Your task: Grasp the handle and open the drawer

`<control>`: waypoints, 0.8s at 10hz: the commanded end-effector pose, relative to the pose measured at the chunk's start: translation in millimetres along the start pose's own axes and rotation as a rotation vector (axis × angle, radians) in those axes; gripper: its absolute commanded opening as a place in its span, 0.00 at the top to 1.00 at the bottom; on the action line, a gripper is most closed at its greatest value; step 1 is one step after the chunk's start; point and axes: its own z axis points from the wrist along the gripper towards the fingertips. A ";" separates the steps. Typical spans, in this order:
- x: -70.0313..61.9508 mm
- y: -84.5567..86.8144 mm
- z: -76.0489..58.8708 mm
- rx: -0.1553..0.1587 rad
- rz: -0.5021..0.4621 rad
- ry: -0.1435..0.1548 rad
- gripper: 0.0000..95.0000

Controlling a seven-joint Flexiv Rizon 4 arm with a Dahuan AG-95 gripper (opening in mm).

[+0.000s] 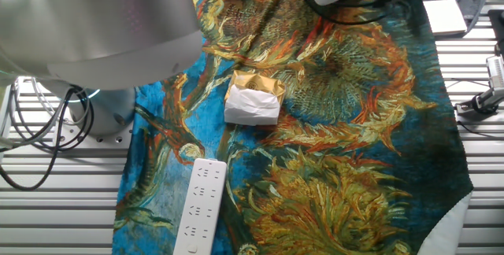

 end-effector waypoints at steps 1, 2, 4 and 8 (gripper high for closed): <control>-0.1 -0.4 0.5 0.000 0.002 0.002 0.60; -0.2 -0.5 0.5 -0.001 -0.002 0.008 0.60; -0.2 -0.5 0.5 -0.003 -0.007 0.028 0.60; -0.3 -0.5 0.6 0.008 0.006 0.048 0.60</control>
